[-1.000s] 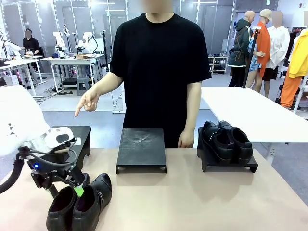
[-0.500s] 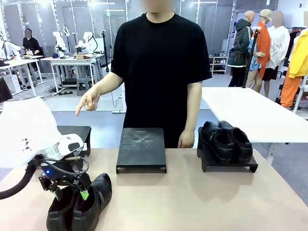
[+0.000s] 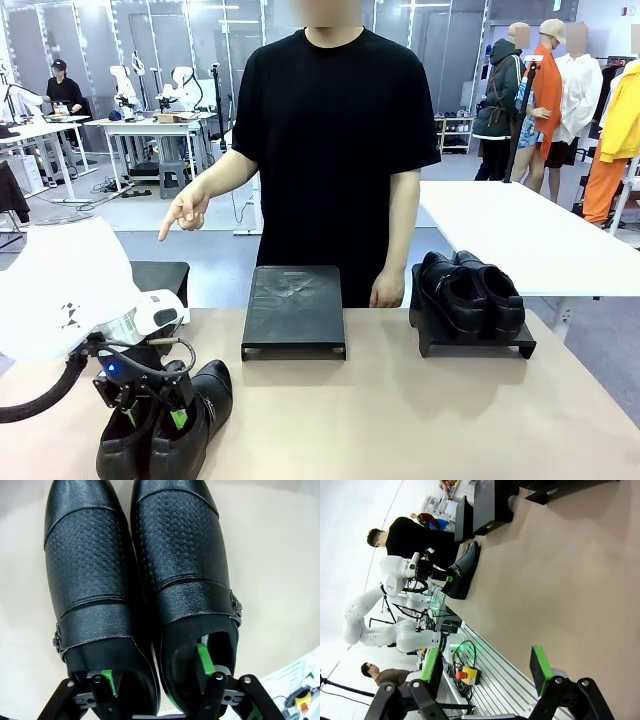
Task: Place the shoes on the stand as instructed by the person.
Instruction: Pick up another pair of Shoes and place it on the Shoes Stand indicated by the person.
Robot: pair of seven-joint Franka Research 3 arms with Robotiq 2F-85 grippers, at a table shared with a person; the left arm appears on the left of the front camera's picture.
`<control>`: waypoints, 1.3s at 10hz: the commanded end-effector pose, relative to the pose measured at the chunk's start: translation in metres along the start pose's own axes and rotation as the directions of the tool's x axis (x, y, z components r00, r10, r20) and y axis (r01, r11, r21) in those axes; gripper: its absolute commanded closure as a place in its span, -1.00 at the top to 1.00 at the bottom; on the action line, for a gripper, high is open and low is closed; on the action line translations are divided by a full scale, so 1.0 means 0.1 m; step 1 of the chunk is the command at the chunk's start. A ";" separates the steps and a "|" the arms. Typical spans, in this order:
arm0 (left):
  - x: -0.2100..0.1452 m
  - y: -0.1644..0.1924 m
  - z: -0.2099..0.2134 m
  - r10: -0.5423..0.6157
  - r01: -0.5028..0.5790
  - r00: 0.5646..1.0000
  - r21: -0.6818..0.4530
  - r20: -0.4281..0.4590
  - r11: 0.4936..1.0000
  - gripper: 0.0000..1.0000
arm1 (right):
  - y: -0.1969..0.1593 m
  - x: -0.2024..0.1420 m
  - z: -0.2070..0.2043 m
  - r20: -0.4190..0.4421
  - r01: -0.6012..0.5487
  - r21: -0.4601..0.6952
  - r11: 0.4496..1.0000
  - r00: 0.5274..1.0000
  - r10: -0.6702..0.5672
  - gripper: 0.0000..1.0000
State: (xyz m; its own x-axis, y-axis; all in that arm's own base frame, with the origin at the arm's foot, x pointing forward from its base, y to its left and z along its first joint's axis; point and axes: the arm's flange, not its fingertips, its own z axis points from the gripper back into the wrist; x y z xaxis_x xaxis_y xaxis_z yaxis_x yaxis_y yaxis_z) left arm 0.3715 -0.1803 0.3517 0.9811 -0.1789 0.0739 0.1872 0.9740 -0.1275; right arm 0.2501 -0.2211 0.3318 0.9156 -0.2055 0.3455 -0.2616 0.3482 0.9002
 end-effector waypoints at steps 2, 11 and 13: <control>-0.09 -0.04 -0.12 0.014 -0.014 1.000 0.049 0.001 0.999 -1.00 | 0.05 -0.02 0.01 -0.007 0.012 -0.002 1.000 1.000 -0.012 0.78; -0.20 -0.12 0.68 0.006 -0.006 0.995 0.003 0.103 1.000 -1.00 | 0.05 -0.02 0.01 -0.007 0.012 -0.002 1.000 1.000 -0.012 0.78; -0.21 0.04 1.21 0.012 -0.009 0.984 -0.019 0.180 1.000 -1.00 | 0.05 -0.02 0.01 -0.007 0.012 -0.002 1.000 1.000 -0.012 0.78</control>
State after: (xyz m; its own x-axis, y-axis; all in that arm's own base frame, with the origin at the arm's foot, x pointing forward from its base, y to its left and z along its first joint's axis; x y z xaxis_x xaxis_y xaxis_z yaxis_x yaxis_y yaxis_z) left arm 0.3497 -0.1701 0.4419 0.9650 -0.1474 0.2170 0.1775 0.9760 -0.1263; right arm 0.2502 -0.2209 0.3319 0.9157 -0.2049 0.3458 -0.2620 0.3483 0.9000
